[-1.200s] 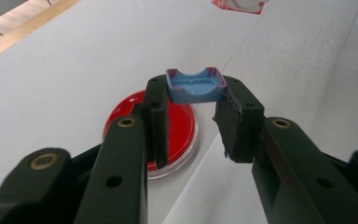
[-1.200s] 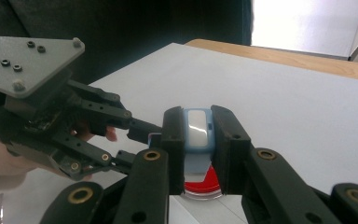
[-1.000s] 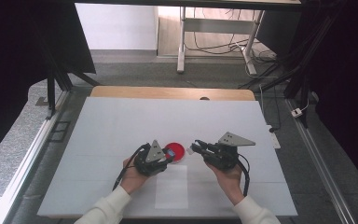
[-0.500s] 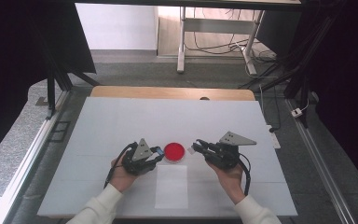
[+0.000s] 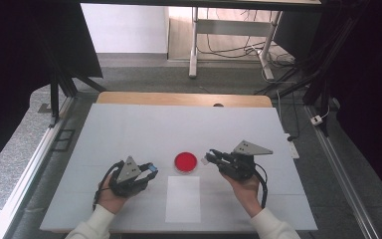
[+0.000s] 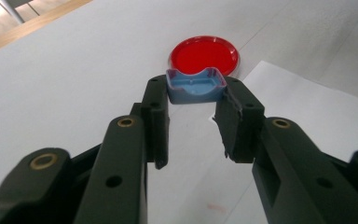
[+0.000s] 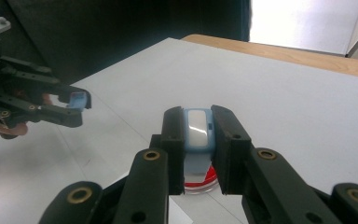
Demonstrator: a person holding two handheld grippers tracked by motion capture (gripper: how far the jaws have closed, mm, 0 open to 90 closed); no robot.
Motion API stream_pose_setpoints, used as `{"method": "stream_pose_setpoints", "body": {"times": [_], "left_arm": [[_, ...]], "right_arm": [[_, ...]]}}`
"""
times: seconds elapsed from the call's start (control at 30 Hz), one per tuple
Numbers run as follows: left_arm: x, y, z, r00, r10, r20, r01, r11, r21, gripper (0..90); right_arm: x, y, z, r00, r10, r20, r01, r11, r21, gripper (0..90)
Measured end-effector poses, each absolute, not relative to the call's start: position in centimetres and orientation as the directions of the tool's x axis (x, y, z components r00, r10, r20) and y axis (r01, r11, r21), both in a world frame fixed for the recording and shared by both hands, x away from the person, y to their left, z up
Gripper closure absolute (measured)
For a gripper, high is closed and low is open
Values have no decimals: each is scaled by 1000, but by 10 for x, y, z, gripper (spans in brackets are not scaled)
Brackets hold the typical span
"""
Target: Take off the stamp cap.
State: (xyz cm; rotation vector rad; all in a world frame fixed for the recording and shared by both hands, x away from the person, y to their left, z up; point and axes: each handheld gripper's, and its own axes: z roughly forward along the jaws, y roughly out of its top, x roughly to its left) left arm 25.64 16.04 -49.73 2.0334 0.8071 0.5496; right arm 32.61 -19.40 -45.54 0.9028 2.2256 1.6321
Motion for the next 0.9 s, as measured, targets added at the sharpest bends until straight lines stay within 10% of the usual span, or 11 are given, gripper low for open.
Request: {"method": "stream_pose_setpoints", "body": {"times": [0.9], "left_arm": [[237, 201, -510, 635, 770, 55, 389, -381, 839, 651]], "right_arm": [[328, -200, -452, -768, 626, 137, 318, 187, 929, 749]]}}
